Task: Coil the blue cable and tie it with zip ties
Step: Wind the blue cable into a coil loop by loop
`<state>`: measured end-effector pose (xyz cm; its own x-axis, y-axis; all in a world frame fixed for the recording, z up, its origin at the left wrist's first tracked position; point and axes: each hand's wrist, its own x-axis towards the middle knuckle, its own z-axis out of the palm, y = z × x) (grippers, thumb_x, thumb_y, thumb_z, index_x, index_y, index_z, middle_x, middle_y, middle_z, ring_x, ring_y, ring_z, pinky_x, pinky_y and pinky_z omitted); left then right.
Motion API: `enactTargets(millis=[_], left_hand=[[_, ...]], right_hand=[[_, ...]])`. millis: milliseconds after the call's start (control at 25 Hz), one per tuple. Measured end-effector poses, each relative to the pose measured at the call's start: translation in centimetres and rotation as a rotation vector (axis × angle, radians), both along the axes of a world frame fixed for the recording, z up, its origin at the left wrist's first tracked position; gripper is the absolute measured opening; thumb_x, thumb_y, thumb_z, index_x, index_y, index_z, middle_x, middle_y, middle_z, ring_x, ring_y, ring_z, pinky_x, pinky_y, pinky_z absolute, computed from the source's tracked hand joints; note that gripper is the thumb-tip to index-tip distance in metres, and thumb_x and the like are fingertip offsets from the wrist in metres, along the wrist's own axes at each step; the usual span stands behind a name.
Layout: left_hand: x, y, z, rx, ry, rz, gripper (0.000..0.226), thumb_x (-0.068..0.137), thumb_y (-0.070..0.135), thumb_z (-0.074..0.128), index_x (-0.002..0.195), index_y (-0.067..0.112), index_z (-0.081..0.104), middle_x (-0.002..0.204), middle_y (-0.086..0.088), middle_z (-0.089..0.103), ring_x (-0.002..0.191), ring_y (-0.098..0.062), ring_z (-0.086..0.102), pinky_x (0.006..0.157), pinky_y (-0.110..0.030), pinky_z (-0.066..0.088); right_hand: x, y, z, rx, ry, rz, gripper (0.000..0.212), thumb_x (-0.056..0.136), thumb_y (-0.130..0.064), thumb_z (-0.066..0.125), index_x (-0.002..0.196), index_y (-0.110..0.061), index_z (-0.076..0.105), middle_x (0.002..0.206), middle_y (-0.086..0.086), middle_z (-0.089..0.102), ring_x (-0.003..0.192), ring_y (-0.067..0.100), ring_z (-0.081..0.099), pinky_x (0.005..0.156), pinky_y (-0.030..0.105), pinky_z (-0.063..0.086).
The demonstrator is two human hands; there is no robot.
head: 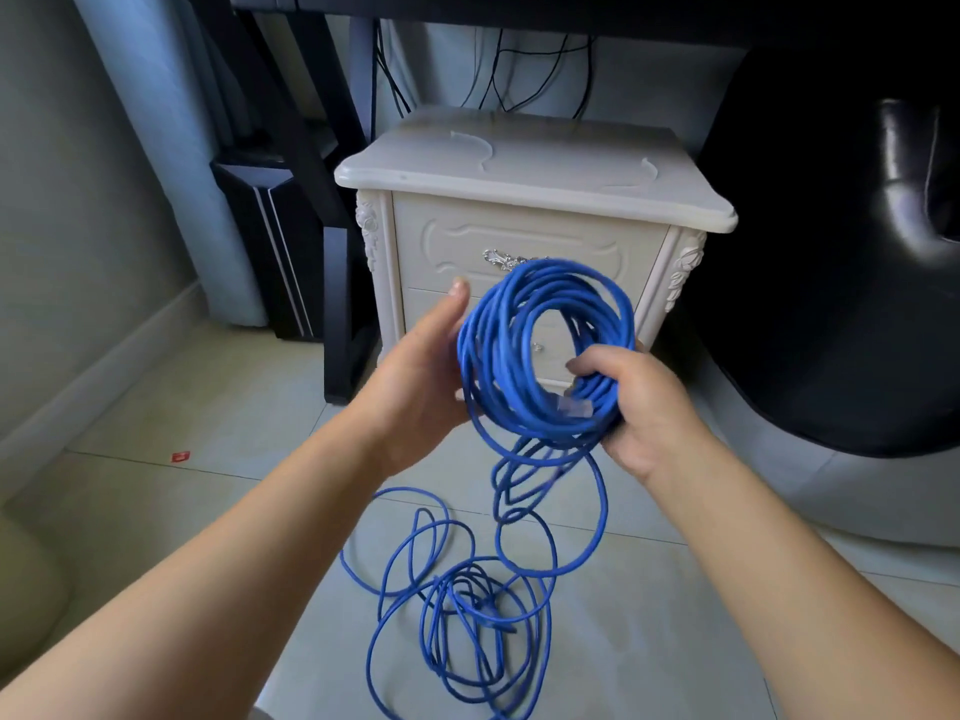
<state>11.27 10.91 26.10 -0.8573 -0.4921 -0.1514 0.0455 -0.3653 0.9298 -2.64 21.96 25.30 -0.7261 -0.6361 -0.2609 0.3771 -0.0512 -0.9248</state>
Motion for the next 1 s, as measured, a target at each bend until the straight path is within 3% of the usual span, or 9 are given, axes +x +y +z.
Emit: enactTargets(millis=[280, 320, 400, 480, 600, 680, 760, 840, 1000], left_hand=[[0.0, 1.1, -2.2, -0.458, -0.103, -0.347, 0.046, 0.081, 0.031, 0.071, 0.125, 0.035, 0.058, 0.124, 0.020, 0.065, 0.120, 0.004, 0.055, 0.101, -0.020, 0.044], [0.0, 0.9, -2.4, -0.509, -0.152, -0.362, 0.058, 0.078, 0.033, 0.077, 0.131, 0.036, 0.054, 0.132, 0.019, 0.060, 0.126, 0.002, 0.051, 0.102, -0.021, 0.043], [-0.2, 0.4, -3.2, -0.710, -0.349, -0.285, 0.067, 0.075, 0.030, 0.084, 0.133, 0.034, 0.049, 0.129, 0.014, 0.057, 0.119, -0.004, 0.056, 0.095, -0.025, 0.049], [-0.7, 0.5, -3.8, -0.840, -0.489, -0.136, 0.044, 0.080, 0.020, 0.077, 0.119, 0.022, 0.056, 0.108, 0.006, 0.064, 0.093, -0.012, 0.069, 0.082, -0.032, 0.058], [-1.2, 0.4, -3.3, -0.528, -0.442, 0.008, 0.005, 0.090, 0.010, 0.061, 0.088, 0.006, 0.064, 0.070, -0.002, 0.064, 0.053, -0.015, 0.065, 0.057, -0.030, 0.059], [-1.0, -0.7, -2.4, -0.155, -0.395, 0.081, 0.019, 0.093, 0.011, 0.056, 0.075, 0.008, 0.058, 0.058, -0.001, 0.050, 0.039, -0.011, 0.046, 0.046, -0.025, 0.052], [-0.6, -1.8, -1.8, 0.178, -0.321, 0.087, 0.026, 0.094, 0.015, 0.053, 0.068, 0.012, 0.052, 0.055, 0.002, 0.042, 0.038, -0.008, 0.034, 0.041, -0.019, 0.043], [-0.1, -2.4, -1.7, 0.346, -0.259, 0.028, 0.026, 0.094, 0.017, 0.052, 0.068, 0.012, 0.054, 0.058, 0.003, 0.041, 0.040, -0.006, 0.033, 0.039, -0.017, 0.040], [0.4, -3.1, -1.6, 0.600, -0.086, -0.065, 0.013, 0.087, 0.015, 0.057, 0.079, 0.007, 0.062, 0.064, 0.003, 0.047, 0.045, -0.006, 0.044, 0.043, -0.018, 0.046]], right_hand=[[-1.4, 1.3, 0.4, -0.205, -0.298, 0.074, 0.022, 0.071, 0.000, 0.052, 0.091, -0.009, 0.056, 0.081, 0.013, 0.059, 0.080, 0.034, 0.069, 0.091, 0.056, 0.052], [-1.3, 1.5, 0.6, -0.227, -0.297, 0.073, 0.012, 0.075, -0.001, 0.050, 0.081, -0.007, 0.059, 0.072, 0.011, 0.061, 0.071, 0.029, 0.069, 0.083, 0.052, 0.057], [-1.4, 1.9, 0.9, -0.272, -0.318, 0.031, 0.044, 0.089, -0.004, 0.041, 0.049, -0.009, 0.060, 0.047, 0.003, 0.056, 0.044, 0.018, 0.060, 0.071, 0.042, 0.053], [-1.7, 2.2, 1.0, -0.305, -0.351, -0.001, 0.050, 0.090, -0.006, 0.045, 0.043, -0.013, 0.062, 0.045, 0.002, 0.056, 0.041, 0.017, 0.058, 0.081, 0.048, 0.051], [-2.4, 2.4, 0.9, -0.310, -0.366, 0.007, 0.018, 0.074, -0.009, 0.057, 0.060, -0.011, 0.068, 0.059, 0.004, 0.064, 0.057, 0.023, 0.063, 0.100, 0.053, 0.045], [-2.9, 3.0, 1.1, -0.304, -0.329, 0.002, 0.030, 0.081, -0.007, 0.052, 0.054, -0.013, 0.065, 0.054, 0.001, 0.061, 0.053, 0.020, 0.063, 0.083, 0.045, 0.055], [-3.1, 3.4, 1.6, -0.257, -0.279, 0.029, 0.013, 0.071, -0.008, 0.057, 0.059, -0.014, 0.059, 0.054, 0.000, 0.057, 0.049, 0.018, 0.060, 0.067, 0.034, 0.050], [-3.4, 3.6, 1.6, -0.194, -0.228, 0.062, 0.018, 0.055, -0.009, 0.066, 0.071, -0.014, 0.059, 0.064, 0.001, 0.056, 0.060, 0.019, 0.059, 0.076, 0.037, 0.044], [-3.3, 3.1, 0.8, 0.004, 0.032, 0.028, 0.023, 0.078, 0.009, 0.048, 0.088, -0.010, 0.057, 0.060, 0.003, 0.053, 0.051, 0.019, 0.050, 0.052, 0.029, 0.045]])
